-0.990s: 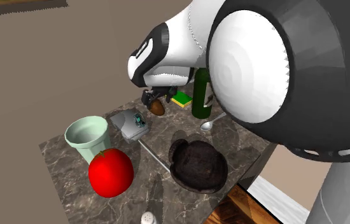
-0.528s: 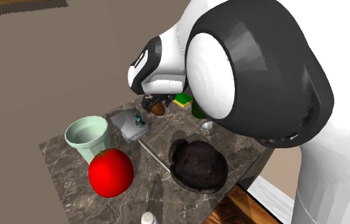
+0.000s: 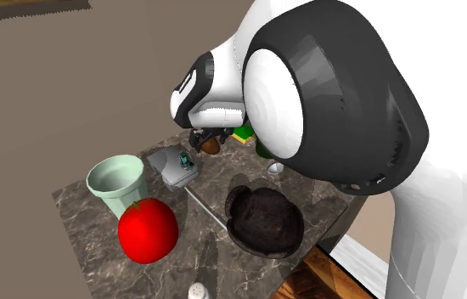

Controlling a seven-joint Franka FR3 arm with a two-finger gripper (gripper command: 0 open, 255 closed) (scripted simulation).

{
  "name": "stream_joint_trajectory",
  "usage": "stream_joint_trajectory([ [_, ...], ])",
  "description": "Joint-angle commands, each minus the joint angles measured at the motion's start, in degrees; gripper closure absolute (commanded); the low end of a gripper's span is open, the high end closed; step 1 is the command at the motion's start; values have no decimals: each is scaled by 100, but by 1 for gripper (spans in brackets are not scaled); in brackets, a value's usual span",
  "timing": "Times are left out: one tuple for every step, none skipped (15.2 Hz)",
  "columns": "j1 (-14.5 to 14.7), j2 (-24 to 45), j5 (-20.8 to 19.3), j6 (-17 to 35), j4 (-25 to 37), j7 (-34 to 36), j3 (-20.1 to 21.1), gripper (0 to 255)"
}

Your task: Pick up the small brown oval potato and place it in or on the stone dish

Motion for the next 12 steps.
stream_joint_trajectory([
  [0, 0, 0, 0, 0, 0, 0, 255],
  [0, 0, 0, 0, 0, 0, 0, 255],
  [0, -2, 0, 0, -2, 0, 0, 255],
  [0, -3, 0, 2, -5, -1, 0, 255],
  [0, -2, 1, 3, -5, -1, 0, 255],
  [0, -1, 1, 3, -4, -1, 0, 255],
  [0, -3, 0, 4, -7, -1, 0, 255],
  [0, -5, 1, 4, -8, -2, 0, 255],
  [-1, -5, 0, 3, -8, -2, 0, 255],
  [0, 1, 0, 1, 0, 0, 0, 255],
  [11, -49, -31, -59, 13, 28, -16, 255],
  [21, -96, -61, -120, 29, 55, -32, 255],
])
